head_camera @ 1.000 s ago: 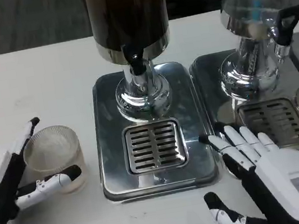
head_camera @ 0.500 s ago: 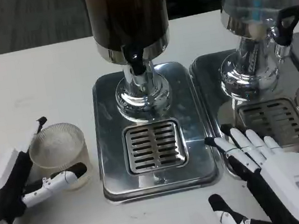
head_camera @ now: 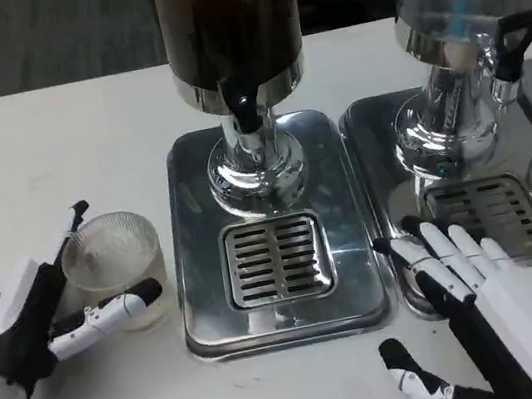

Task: Grasp the cup under the faucet to collect the drink, then remove the cup.

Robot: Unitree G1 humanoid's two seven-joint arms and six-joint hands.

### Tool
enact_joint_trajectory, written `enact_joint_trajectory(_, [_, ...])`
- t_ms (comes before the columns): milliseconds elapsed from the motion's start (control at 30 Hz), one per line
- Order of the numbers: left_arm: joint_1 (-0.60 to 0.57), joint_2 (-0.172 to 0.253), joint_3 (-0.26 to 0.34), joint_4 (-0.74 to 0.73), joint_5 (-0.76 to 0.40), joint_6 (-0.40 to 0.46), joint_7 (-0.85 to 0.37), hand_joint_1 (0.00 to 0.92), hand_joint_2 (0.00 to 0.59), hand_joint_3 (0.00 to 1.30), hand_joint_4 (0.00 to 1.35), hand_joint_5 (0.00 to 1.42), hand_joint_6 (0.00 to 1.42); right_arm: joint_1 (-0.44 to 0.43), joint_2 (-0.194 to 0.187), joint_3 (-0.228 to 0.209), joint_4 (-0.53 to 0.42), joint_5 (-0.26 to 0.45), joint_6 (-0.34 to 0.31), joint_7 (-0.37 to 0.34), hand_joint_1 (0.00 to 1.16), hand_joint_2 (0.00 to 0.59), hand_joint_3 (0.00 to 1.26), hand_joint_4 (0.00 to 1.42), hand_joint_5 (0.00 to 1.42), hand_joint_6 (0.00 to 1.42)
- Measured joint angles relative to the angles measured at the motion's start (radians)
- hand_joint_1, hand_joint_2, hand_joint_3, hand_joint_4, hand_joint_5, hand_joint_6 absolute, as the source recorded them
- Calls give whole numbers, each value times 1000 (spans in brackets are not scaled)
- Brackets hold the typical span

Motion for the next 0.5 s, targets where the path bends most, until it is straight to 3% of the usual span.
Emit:
enact_joint_trajectory(133, [-6,-4,-3,1,-2,0,1,256,81,150,180,427,522,0,-1,-2,-2,3,0,0,588,454,136,18,0,2])
enact_joint_trajectory(267, [-16,-9,-5,1,-6,1,8,296,100,265,325,609,871,0,-1,-3,-3,8,0,0,591,454,144,23,0,10])
enact_joint_trajectory(400, [-18,-13,-10,0,-4,1,23,347,121,396,469,760,1036,0,-2,-4,-3,15,0,0,596,458,146,27,0,14])
enact_joint_trajectory(500, [-20,-13,-26,-4,5,1,49,405,95,483,555,856,1112,0,-3,-5,-3,22,0,0,599,459,146,31,0,15])
